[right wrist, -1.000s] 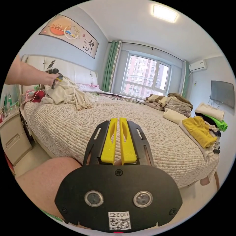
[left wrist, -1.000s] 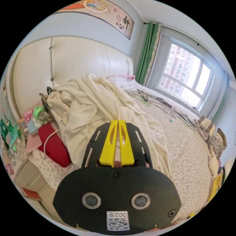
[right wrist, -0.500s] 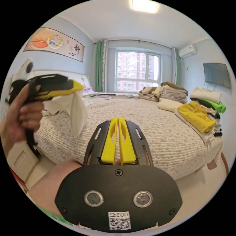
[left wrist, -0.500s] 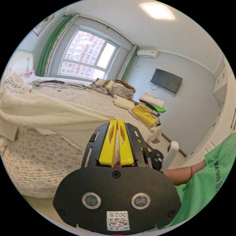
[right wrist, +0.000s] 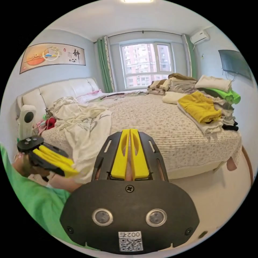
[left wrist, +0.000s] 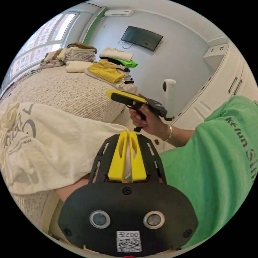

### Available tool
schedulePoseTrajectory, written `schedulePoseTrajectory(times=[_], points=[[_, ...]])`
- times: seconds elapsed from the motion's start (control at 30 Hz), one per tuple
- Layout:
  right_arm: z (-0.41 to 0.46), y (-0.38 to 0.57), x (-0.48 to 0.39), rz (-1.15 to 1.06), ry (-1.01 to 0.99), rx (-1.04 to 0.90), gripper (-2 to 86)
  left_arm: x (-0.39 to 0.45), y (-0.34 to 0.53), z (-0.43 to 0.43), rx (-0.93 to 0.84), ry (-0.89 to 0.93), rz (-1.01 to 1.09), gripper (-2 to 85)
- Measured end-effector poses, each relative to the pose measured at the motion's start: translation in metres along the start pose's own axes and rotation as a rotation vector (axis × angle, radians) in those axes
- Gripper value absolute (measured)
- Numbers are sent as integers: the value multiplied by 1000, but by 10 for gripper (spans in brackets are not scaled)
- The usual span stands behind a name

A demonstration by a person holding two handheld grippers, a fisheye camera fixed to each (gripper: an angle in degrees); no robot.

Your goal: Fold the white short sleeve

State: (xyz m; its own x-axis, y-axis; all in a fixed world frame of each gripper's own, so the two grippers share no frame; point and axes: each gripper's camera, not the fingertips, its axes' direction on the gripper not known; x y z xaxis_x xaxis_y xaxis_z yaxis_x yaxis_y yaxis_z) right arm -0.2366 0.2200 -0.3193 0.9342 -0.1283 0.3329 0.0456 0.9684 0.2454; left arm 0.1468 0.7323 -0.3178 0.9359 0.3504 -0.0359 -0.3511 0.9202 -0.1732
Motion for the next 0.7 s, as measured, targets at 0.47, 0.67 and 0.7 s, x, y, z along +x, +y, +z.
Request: schedulePoseTrajectory(times=[0.47, 0.67, 0.7], points=[[92, -67, -55, -176, -58, -155, 143, -52, 75, -110, 407, -795, -295, 51], [155, -73, -53, -180, -64, -353, 111, -135, 75, -85, 244, -982, -404, 82], [166, -69, -55, -199, -60, -406, 93, -146, 75, -83, 240, -970, -430, 84]])
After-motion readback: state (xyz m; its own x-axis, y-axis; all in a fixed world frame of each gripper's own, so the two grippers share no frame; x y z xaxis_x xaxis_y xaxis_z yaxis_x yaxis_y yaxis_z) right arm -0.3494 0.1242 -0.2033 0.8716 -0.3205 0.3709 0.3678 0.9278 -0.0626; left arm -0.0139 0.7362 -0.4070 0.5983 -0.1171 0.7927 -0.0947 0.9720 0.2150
